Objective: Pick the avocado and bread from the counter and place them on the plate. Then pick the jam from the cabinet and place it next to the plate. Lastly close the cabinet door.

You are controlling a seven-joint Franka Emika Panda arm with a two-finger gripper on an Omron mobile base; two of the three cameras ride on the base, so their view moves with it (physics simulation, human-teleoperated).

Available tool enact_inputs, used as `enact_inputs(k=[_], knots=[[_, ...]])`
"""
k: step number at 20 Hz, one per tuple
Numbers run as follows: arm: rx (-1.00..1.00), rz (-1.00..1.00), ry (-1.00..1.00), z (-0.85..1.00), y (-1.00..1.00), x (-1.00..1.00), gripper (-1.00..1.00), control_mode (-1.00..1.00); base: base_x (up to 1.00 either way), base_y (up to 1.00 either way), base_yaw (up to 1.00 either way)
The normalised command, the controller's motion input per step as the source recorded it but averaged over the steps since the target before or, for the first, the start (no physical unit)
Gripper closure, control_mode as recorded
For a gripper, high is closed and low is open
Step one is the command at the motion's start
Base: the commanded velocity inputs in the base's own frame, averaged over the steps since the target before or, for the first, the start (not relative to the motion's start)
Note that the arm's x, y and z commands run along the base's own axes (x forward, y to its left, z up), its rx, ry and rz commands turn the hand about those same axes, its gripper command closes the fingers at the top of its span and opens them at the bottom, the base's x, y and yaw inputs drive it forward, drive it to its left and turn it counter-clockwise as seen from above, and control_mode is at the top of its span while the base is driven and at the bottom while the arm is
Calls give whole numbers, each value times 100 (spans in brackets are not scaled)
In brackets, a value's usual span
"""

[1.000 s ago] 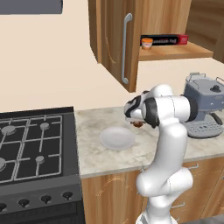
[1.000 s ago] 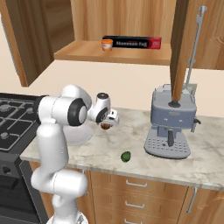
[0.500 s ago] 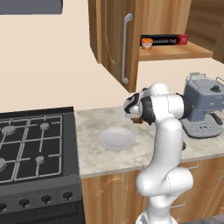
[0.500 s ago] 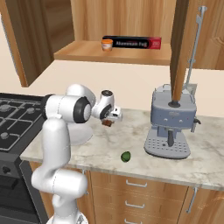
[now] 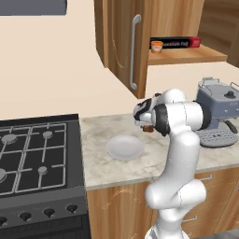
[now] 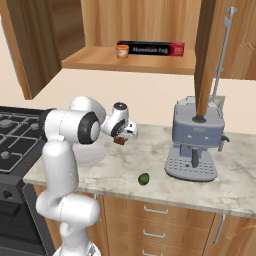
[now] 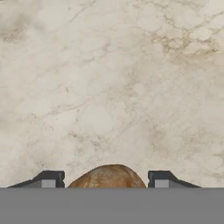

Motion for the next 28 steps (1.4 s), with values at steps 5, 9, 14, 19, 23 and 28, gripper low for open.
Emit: enact_inputs(k=[5,9,14,19,23,28], knots=[[0,2,-13,11,21,-75,100,-100,0,0,0],[0,5,-5,35,25,-63,100,-100,0,0,0],[0,6,-1,34,30,-48,100,-100,0,0,0],[2,6,0,15,44,-23,100,-100,0,0,0],[5,5,0,1,49,-8,100,-100,0,0,0],[7,6,0,-7,38,-2,100,-100,0,0,0]])
